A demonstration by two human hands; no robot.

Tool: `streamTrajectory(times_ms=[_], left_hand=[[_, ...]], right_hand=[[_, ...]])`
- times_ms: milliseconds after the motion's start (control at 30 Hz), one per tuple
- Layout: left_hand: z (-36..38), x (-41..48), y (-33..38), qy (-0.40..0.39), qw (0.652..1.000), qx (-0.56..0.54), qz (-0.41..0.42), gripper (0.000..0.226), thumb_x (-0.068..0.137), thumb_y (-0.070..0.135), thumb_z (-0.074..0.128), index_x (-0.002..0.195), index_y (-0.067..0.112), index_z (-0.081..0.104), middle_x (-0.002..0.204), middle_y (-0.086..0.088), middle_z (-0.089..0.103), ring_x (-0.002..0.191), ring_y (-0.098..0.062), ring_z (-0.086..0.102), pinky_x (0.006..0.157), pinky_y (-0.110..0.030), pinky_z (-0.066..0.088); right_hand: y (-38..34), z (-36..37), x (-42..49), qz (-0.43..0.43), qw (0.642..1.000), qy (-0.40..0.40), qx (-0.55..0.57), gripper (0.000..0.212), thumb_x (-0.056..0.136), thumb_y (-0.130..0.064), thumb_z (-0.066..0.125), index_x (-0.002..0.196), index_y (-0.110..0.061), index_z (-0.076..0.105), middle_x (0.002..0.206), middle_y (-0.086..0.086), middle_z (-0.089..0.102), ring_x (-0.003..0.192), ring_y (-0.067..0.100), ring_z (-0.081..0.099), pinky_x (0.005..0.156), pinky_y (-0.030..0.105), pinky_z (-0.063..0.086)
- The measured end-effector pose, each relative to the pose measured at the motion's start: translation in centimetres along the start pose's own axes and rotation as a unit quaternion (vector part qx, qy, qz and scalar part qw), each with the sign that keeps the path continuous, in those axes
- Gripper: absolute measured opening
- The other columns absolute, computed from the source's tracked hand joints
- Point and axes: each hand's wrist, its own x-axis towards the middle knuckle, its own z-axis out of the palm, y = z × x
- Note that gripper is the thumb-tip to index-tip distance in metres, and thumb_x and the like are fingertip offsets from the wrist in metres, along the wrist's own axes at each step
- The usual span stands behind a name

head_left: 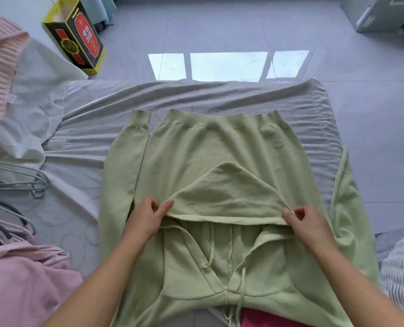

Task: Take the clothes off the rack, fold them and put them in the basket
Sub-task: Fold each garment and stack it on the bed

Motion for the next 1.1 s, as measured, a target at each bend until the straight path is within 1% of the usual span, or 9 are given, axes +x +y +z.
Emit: streamTrajectory(times_ms=[200,333,400,533,633,733,833,933,1100], left_hand=[[-1.0,-0.8,1.9,-0.049,0.957,-0.26,-0.118,0.025,0.085,0.018,0.067,0.08,0.013,0.043,0.076,-0.005,0.055,0.039,-0.008,0.056,0.041,-0.022,0.041],[-0.4,-2.8,5.7,-0.098,0.882,-0.454,-0.08,0.021,0.09,0.018,0.06,0.103,0.011,0.046,0.086,-0.009,0.063,0.066,-0.018,0.065,0.056,-0.025,0.053],[1.0,-3.2,6.2,-0.061,0.924,-0.378,0.013,0.021,0.09,0.014,0.058,0.11,0.012,0.05,0.093,-0.004,0.064,0.083,-0.018,0.065,0.071,-0.028,0.052],[3.5,-3.5,3.3,0.088,0.955,-0.056,0.278,0.022,0.092,0.017,0.048,0.105,0.017,0.067,0.11,0.007,0.065,0.106,-0.006,0.059,0.093,-0.023,0.04],[4.8,-3.0,1.7,0.124,0.92,0.141,0.345,0.042,0.091,0.03,0.037,0.123,0.015,0.06,0.131,-0.003,0.058,0.122,-0.022,0.052,0.104,-0.032,0.032],[6.3,-2.3,0.3,0.071,0.908,0.274,0.309,0.054,0.096,0.047,0.015,0.144,0.023,0.025,0.153,-0.002,0.025,0.143,-0.014,0.016,0.11,-0.039,0.013],[7.5,-1.3,-0.8,0.025,0.908,0.32,0.269,0.061,0.094,0.055,-0.005,0.147,0.028,0.009,0.156,-0.002,0.016,0.144,-0.012,-0.004,0.11,-0.046,0.01],[7.3,-0.9,-0.6,0.01,0.908,0.296,0.297,0.072,0.076,0.067,-0.025,0.142,0.04,-0.018,0.153,0.005,-0.026,0.141,-0.01,-0.02,0.111,-0.041,-0.016],[6.7,-5.0,-0.2,0.129,0.945,0.005,0.301,0.047,0.093,0.032,0.035,0.139,0.019,0.034,0.148,0.003,0.033,0.136,-0.008,0.025,0.111,-0.03,0.02]], right_hand=[[-2.1,-1.1,-0.1,0.03,0.989,-0.057,0.133,0.03,0.085,-0.022,0.063,0.064,-0.012,0.044,0.06,0.002,0.044,0.056,0.017,0.038,0.054,0.03,0.028],[-5.6,-0.8,-0.7,0.098,0.895,-0.151,0.409,0.018,0.092,-0.025,0.056,0.082,-0.009,0.057,0.07,0.006,0.054,0.06,0.016,0.049,0.053,0.023,0.041],[-6.5,0.2,-0.7,0.064,0.87,-0.126,0.472,0.015,0.096,-0.02,0.049,0.092,-0.008,0.058,0.077,0.007,0.058,0.06,0.014,0.056,0.048,0.016,0.045],[-4.2,3.2,-1.4,-0.196,0.962,0.04,0.184,0.02,0.092,-0.005,0.051,0.101,-0.017,0.064,0.109,0.002,0.059,0.102,0.017,0.058,0.085,0.018,0.048],[-2.5,4.7,-1.5,-0.349,0.929,0.125,-0.006,0.034,0.093,-0.021,0.046,0.12,-0.009,0.062,0.131,0.008,0.054,0.123,0.018,0.043,0.105,0.033,0.033],[-1.8,6.8,-1.1,-0.382,0.903,0.114,-0.161,0.052,0.098,-0.044,0.026,0.139,-0.016,0.041,0.148,0.006,0.035,0.139,0.016,0.02,0.113,0.033,0.012],[-0.1,9.6,-0.4,-0.346,0.89,0.087,-0.283,0.059,0.096,-0.057,0.011,0.146,-0.027,0.021,0.153,0.008,0.027,0.145,0.016,-0.003,0.113,0.035,0.006],[0.0,10.0,-0.1,-0.328,0.893,0.088,-0.294,0.06,0.095,-0.059,0.01,0.146,-0.029,0.019,0.154,0.008,0.026,0.145,0.017,-0.002,0.113,0.038,0.008],[-1.3,8.4,-2.9,-0.423,0.883,0.116,-0.166,0.05,0.099,-0.045,0.022,0.143,-0.024,0.03,0.152,0.006,0.029,0.143,0.022,0.019,0.116,0.041,0.013]])
